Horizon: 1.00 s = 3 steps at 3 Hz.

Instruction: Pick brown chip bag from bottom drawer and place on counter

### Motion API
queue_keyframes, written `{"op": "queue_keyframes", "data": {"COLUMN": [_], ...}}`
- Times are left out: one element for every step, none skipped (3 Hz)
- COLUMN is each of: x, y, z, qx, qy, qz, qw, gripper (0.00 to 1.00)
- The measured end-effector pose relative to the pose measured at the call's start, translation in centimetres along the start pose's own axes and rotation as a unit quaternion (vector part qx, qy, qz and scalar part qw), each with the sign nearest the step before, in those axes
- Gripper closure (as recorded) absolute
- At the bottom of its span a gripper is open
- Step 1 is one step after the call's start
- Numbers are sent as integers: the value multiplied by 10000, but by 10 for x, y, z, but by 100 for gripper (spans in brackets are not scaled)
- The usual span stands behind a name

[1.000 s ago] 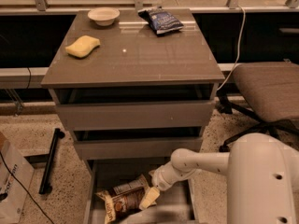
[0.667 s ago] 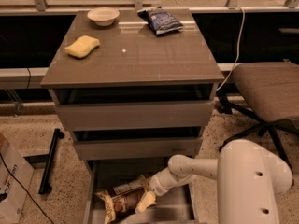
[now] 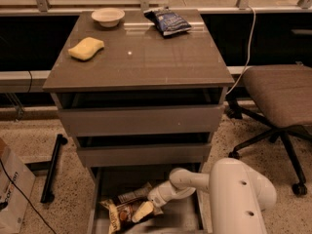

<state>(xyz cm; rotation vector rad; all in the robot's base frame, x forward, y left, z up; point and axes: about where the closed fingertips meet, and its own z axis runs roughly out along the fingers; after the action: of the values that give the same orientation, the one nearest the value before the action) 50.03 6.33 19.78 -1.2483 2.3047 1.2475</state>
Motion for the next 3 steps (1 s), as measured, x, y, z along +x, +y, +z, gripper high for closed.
{"op": "queue_keyframes", "data": {"x": [-11, -10, 1], "y": [-11, -11, -4], "z": [14, 28, 39], "qx": [-75, -220, -315], "qy": [-156, -165, -151], "qz": [51, 144, 350], "qw": [9998, 9995, 9988], "gripper": [0, 16, 47]}}
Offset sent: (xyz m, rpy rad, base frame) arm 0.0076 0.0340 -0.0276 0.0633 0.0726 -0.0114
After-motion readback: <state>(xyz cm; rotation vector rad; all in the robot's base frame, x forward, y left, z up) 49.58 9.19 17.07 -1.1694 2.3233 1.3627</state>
